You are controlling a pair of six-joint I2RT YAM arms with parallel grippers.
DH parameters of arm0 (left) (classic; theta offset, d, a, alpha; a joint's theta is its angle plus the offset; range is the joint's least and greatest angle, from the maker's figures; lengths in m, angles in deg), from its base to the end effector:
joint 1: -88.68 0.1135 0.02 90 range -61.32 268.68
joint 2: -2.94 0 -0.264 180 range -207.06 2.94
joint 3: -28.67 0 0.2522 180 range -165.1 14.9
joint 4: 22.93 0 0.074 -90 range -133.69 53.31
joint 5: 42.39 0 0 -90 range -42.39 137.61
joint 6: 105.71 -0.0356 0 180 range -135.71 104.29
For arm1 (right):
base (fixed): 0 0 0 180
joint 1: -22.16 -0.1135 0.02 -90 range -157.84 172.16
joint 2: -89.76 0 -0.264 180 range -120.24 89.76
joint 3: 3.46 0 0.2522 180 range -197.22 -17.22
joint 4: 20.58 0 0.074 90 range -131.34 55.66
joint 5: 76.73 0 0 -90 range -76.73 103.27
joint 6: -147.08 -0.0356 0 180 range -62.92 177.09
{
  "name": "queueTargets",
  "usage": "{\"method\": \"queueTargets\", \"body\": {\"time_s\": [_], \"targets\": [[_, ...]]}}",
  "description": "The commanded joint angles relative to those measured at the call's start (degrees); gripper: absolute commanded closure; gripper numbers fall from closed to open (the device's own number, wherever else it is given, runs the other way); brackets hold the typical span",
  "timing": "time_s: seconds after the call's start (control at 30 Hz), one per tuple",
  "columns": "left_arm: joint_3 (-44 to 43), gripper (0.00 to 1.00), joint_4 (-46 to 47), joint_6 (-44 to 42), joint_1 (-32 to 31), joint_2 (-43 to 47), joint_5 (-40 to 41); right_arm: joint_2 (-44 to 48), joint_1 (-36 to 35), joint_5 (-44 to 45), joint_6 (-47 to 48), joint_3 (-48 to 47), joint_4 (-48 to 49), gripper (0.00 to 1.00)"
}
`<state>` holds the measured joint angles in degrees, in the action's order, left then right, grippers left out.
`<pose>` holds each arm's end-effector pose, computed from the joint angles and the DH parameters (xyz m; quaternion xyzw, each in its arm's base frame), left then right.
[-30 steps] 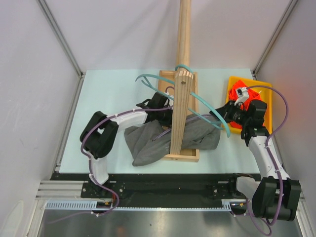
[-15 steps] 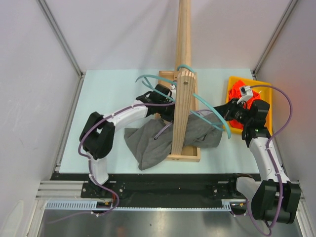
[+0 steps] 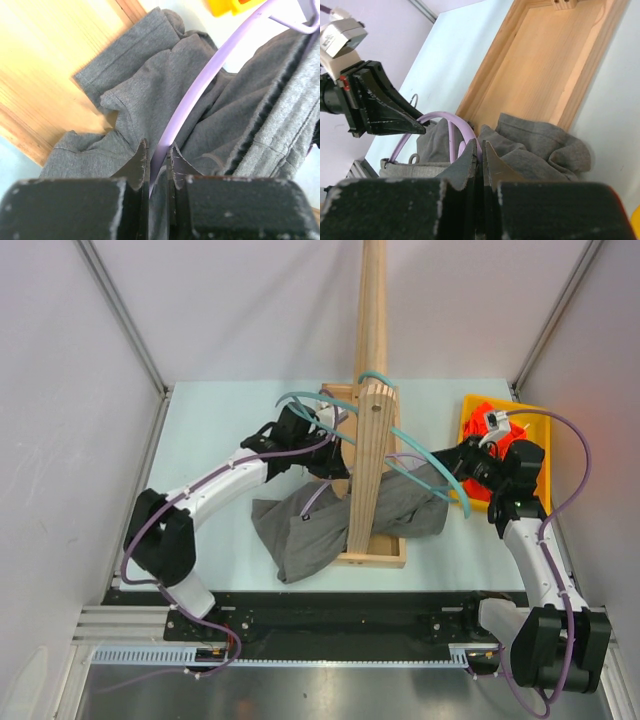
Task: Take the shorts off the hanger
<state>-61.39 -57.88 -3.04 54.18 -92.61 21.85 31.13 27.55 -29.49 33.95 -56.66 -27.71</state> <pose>0.3022 -0.2265 0.2833 0.2593 0.8514 -0.3490 0.2935 0.2326 0.0023 0.2933 -0.0420 0.7603 0.3708 0.5316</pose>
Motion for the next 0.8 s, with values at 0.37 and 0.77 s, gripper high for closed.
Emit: {"method": "queueTargets", "body": {"time_s": [0.37, 0.77], "targets": [[7.1, 1.0, 9.7, 7.7, 7.1, 14.3, 31.7, 5.3, 4.5, 7.8, -8.8, 2.4, -4.6, 1.0], [7.6, 1.0, 15.3, 28.4, 15.3, 11.9, 23.3, -5.8, -11.0, -16.4, -13.4, 2.4, 9.7, 1.0]]}}
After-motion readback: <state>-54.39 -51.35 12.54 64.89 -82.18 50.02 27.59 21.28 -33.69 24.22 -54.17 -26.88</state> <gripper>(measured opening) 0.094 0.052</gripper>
